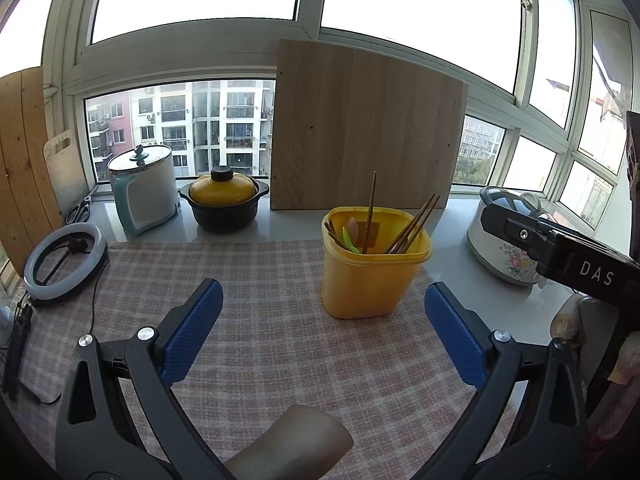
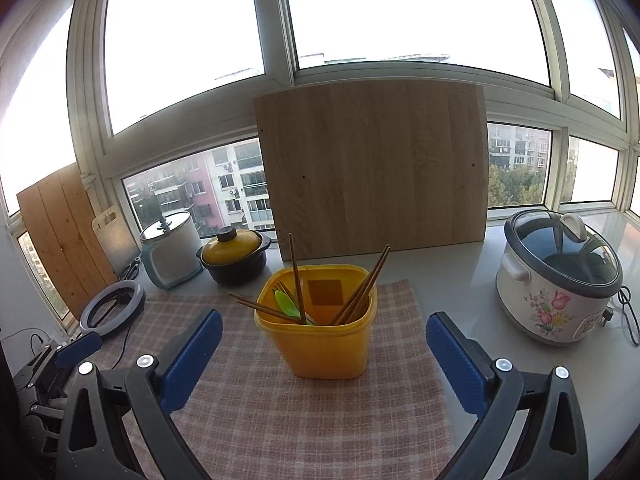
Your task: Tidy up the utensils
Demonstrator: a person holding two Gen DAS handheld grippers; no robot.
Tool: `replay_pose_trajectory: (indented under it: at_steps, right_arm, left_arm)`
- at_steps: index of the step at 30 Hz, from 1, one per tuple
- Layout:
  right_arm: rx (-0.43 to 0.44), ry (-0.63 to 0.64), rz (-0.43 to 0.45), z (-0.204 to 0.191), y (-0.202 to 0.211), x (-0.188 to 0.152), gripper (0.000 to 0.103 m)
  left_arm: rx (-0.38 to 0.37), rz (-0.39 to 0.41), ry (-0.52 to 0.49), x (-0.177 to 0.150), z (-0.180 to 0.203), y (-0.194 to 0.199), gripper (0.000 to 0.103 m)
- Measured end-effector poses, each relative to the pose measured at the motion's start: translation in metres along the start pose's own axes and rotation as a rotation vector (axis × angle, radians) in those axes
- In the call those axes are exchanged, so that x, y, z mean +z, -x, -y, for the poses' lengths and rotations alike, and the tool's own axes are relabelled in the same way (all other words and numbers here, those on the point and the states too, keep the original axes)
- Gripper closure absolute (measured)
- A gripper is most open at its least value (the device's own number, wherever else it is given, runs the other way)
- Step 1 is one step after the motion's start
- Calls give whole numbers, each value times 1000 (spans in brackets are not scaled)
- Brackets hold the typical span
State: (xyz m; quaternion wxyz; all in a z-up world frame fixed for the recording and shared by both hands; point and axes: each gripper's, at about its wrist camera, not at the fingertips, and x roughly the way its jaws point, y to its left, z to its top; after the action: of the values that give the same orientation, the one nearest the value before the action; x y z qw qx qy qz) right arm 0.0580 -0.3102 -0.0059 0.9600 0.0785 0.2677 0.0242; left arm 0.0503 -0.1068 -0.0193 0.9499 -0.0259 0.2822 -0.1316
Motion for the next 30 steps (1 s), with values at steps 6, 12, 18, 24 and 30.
replay_pose_trajectory:
  at_steps: [6, 12, 18, 24, 30]
  right_arm:
    - [-8, 12, 4, -2, 5, -3, 0]
    - [-15, 8, 5, -3, 8, -5, 0]
    - [-16, 3, 3, -2, 9, -7, 0]
    - [-16, 0, -1, -2, 9, -8, 0]
    - [-17, -3, -2, -1, 9, -8, 0]
  left_arm:
    - [7, -3, -5, -3, 0, 5, 1]
    - [7, -1, -5, -4, 1, 6, 1]
    - [9, 0, -3, -4, 0, 8, 1]
    - [12, 0, 0, -4, -1, 10, 1]
    - [14, 0, 2, -4, -3, 12, 1]
